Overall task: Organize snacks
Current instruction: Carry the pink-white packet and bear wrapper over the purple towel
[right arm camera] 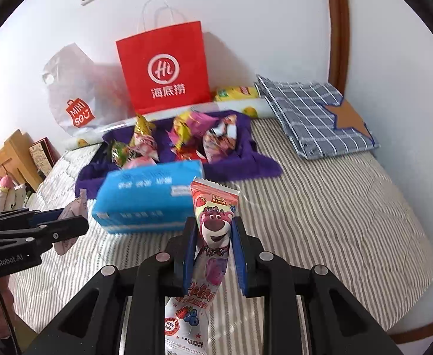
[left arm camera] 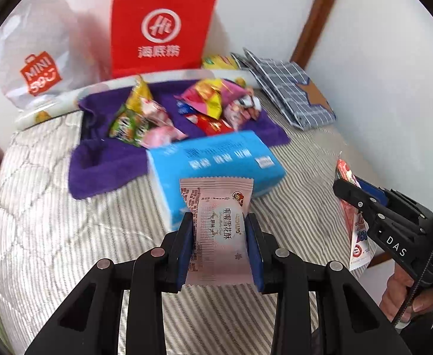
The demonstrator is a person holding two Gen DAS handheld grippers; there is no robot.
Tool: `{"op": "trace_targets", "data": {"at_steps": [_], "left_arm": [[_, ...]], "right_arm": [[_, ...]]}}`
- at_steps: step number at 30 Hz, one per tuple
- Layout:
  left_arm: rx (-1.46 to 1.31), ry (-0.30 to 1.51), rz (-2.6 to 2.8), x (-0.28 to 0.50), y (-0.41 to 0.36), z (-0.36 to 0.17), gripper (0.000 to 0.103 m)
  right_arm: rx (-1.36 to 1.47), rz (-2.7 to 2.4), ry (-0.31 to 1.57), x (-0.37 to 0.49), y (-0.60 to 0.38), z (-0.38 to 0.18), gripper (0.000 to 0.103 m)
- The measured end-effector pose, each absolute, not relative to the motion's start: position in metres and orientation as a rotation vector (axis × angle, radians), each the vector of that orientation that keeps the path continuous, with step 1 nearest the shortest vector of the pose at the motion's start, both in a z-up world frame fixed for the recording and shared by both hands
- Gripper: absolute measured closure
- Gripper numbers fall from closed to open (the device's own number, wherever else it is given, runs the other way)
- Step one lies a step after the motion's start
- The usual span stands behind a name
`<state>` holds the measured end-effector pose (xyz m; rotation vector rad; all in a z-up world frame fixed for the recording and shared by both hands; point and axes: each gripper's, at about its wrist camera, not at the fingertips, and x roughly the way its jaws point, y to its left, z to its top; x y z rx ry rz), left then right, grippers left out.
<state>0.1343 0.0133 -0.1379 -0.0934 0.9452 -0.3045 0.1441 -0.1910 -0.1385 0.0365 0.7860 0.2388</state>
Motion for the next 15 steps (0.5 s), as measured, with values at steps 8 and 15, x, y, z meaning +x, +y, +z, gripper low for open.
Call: {"op": "trace_targets", "data": {"at_steps": [8,15], "left_arm": [[-0.137,0.914,-0.266,0.155,0.037,-0.114,0.069],[-0.135,0.877,-0.254,0.18,0.048,-0.089,0.069]], "right_arm": [[0.04,0.25,0.736,0.168,-0.178,-0.111,0.081],[0.034,0.24,0.716,0.191,-0.172,-0.098,0.081]]}}
